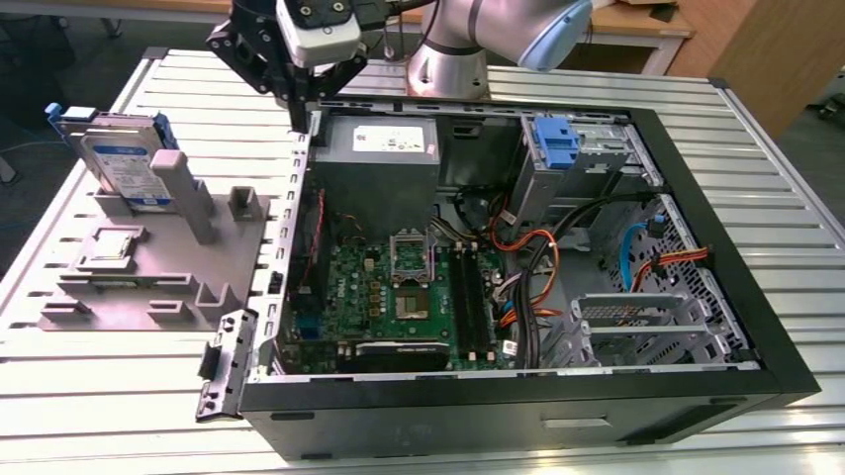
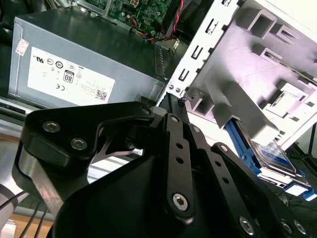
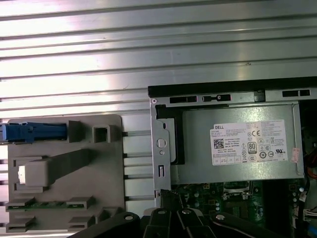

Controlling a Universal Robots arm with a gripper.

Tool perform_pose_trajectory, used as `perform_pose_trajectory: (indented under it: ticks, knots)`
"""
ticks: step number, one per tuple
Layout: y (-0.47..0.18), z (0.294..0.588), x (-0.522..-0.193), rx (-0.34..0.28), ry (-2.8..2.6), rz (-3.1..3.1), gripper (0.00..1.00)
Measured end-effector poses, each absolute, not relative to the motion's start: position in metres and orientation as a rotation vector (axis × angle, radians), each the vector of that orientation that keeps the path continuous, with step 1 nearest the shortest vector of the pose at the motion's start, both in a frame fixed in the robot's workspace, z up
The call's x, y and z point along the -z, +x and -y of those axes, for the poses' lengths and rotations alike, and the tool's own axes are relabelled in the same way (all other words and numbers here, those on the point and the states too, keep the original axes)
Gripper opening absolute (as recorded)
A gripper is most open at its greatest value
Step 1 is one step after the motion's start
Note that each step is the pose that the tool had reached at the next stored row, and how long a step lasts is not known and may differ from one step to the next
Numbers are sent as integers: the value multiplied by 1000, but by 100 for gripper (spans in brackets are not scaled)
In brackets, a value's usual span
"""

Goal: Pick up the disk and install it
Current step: 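Reach for the disk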

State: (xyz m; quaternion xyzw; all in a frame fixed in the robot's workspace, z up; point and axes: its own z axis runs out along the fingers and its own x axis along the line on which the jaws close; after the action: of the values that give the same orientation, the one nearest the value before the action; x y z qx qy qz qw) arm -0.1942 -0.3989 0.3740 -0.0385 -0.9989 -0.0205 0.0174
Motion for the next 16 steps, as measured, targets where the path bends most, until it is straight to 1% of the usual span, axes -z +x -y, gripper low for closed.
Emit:
perform_pose_trajectory:
  ticks: [16]
  knots:
    - [-197, 399, -373, 63, -120, 3098, 10]
